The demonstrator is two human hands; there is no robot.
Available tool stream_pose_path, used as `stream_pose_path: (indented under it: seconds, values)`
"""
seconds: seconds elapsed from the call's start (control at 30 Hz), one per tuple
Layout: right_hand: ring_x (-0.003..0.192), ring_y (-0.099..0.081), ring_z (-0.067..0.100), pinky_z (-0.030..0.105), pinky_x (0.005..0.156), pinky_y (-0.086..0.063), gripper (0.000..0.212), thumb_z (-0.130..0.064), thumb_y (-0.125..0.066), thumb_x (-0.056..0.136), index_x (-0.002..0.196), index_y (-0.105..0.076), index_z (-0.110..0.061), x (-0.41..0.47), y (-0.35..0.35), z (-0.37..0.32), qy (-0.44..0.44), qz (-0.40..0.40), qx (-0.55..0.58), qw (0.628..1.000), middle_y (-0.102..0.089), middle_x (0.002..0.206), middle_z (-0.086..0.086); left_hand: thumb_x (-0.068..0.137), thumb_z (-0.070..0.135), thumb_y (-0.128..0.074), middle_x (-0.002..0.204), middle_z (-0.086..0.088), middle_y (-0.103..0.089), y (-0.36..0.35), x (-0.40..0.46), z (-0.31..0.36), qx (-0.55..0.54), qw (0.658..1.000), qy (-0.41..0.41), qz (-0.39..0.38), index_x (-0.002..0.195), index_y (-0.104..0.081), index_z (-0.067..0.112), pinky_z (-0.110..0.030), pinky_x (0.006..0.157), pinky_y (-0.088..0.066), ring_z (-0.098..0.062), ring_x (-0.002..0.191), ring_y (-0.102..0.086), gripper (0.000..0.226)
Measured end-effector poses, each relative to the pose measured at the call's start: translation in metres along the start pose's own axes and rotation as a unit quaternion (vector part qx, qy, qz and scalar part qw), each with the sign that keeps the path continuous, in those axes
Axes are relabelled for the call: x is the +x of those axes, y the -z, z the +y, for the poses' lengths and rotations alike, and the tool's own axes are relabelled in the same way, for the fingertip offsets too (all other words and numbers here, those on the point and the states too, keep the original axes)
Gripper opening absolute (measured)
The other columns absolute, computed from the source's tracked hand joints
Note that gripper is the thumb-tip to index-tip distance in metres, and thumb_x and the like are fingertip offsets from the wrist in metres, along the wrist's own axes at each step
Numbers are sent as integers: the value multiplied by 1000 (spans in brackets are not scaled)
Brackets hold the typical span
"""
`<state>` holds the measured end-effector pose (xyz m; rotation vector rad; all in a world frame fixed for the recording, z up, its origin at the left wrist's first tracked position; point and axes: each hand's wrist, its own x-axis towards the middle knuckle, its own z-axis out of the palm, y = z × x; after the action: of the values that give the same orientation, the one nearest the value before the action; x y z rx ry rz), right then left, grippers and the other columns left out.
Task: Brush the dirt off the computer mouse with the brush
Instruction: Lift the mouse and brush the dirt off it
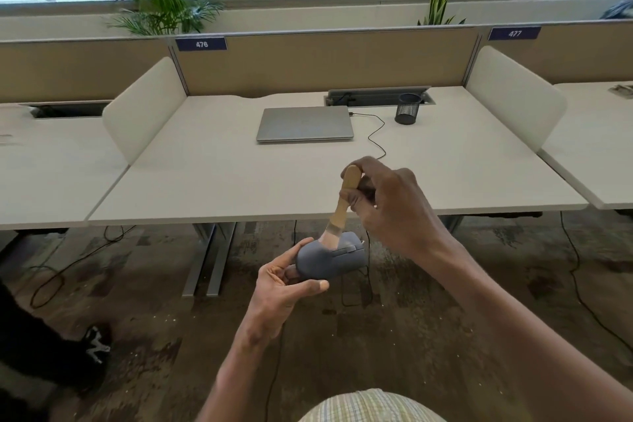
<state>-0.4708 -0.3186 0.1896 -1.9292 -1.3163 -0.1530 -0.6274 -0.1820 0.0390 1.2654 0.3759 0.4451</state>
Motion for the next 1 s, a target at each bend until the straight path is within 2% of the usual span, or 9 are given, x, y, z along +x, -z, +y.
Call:
stream_pose_path:
  seconds: [0.1, 0.23, 0.33, 0.43, 0.57, 0.67, 0.77, 0.9, 1.0]
  values:
    - [60, -60, 7, 15, 55, -48, 21, -9, -71, 91, 109, -62, -9, -10, -3, 2, 7, -9, -19, 1000, -71, 84, 3, 68, -5, -85, 120, -9, -75, 0, 2, -1, -7, 1000, 3, 15, 132, -67, 20, -29, 84, -63, -32, 114, -72, 71]
    - [79, -72, 17, 30, 65, -59, 22, -5, -69, 91, 111, -60, -8, -14, 1, 10, 1, 33, -1, 999, -74, 92, 6, 59, 9, -93, 123, -9, -73, 0, 3, -2, -15, 1000, 7, 15, 131, -69, 21, -31, 84, -64, -32, 116, -71, 77]
    - [76, -71, 15, 31, 62, -57, 20, -6, -69, 91, 109, -60, -9, -21, 5, 6, 16, 18, 12, 1000, -73, 89, 3, 57, 14, -93, 123, -8, -74, -1, 5, 1, -12, 1000, 4, 18, 132, -67, 20, -30, 86, -63, -29, 116, -72, 80]
    - [63, -66, 14, 32, 55, -54, 19, -8, -69, 92, 108, -59, -12, -23, -1, 3, 36, -2, -1, 999, -71, 82, 1, 58, 11, -93, 123, -9, -75, -3, 7, 2, -6, 1000, 4, 13, 133, -66, 21, -31, 89, -63, -28, 115, -73, 80]
    - [64, -66, 14, 29, 54, -54, 22, -5, -68, 91, 110, -57, -11, -18, -9, 6, 43, 22, -7, 999, -72, 85, 3, 64, 1, -89, 124, -9, -74, 0, 7, 0, -1, 1000, 0, 25, 131, -68, 22, -29, 85, -63, -30, 115, -72, 73]
    - [67, -67, 16, 31, 56, -56, 24, -4, -69, 91, 110, -57, -11, -23, -2, 7, 35, 31, -2, 999, -70, 84, 3, 58, 11, -93, 124, -8, -74, 3, 7, 2, -5, 1000, 2, 28, 132, -68, 21, -29, 85, -63, -29, 116, -72, 79]
    - [59, -61, 8, 22, 54, -53, 26, -4, -71, 89, 110, -58, -12, -28, 1, 4, 40, 6, -25, 999, -70, 84, 1, 56, 15, -93, 122, -3, -75, 2, 8, 4, -3, 999, 0, 32, 133, -66, 19, -29, 88, -62, -26, 116, -72, 82]
    - [64, -65, 14, 27, 55, -56, 30, -2, -72, 88, 111, -56, -11, -20, -7, 9, 40, 20, -48, 998, -71, 84, 4, 66, -4, -91, 122, -5, -75, 2, 10, 1, -2, 1000, 2, 27, 133, -66, 18, -28, 87, -63, -28, 116, -72, 75]
    - [64, -64, 15, 22, 56, -54, 28, -2, -72, 88, 109, -57, -10, -21, -5, 10, 31, 40, -33, 998, -69, 82, 3, 61, 4, -92, 122, -6, -75, 3, 11, 3, -8, 1000, 3, 26, 136, -64, 16, -28, 86, -63, -29, 116, -72, 81]
